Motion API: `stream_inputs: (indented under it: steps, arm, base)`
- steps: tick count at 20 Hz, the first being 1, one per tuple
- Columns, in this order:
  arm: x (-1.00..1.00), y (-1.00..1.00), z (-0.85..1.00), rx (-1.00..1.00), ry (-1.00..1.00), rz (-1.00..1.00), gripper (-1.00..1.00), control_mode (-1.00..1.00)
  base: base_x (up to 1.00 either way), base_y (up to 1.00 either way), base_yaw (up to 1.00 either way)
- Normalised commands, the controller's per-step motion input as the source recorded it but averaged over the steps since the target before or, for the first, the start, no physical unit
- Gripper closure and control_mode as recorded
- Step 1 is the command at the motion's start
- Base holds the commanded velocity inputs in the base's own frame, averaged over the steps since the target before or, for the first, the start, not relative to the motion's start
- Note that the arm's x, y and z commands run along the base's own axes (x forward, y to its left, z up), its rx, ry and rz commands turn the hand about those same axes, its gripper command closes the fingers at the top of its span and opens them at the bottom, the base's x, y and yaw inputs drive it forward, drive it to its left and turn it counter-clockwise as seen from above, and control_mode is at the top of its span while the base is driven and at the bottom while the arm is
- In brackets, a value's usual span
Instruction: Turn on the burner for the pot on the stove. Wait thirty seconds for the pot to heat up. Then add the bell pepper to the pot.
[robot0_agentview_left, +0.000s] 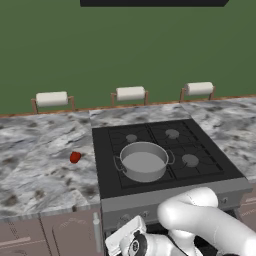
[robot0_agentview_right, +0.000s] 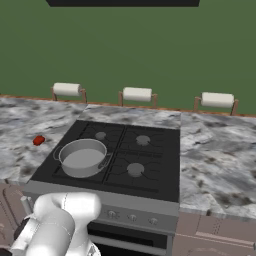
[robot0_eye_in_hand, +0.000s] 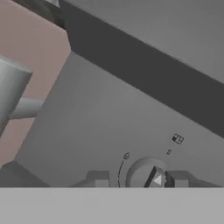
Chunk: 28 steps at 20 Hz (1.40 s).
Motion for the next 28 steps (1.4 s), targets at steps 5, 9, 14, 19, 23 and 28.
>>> stream_inputs:
  steps: [5,9,14,19,23,28]
  arm:
    - [0.00,0.00,-0.39,-0.13,0.00,0.38,1.00,-1.00]
    - [0.00,0.00,-0.45,-0.14,0.00,0.39,1.00,-1.00]
    - [0.02,0.02,-0.46,-0.16,0.00,0.42,1.00,-1.00]
    - [0.00,0.07,-0.43,-0.16,0.06,0.47,1.00,-1.00]
    - [0.00,0.07,-0.36,-0.15,0.15,0.52,1.00,-1.00]
    - [0.00,0.05,-0.41,-0.16,0.19,0.54,1.00,-1.00]
  base:
    - [0.00,0.00,0.00]
    - [0.00,0.00,0.00]
    - [0.00,0.00,0.00]
    - [0.00,0.00,0.00]
    - [0.00,0.00,0.00]
    - [0.00,0.00,0.00]
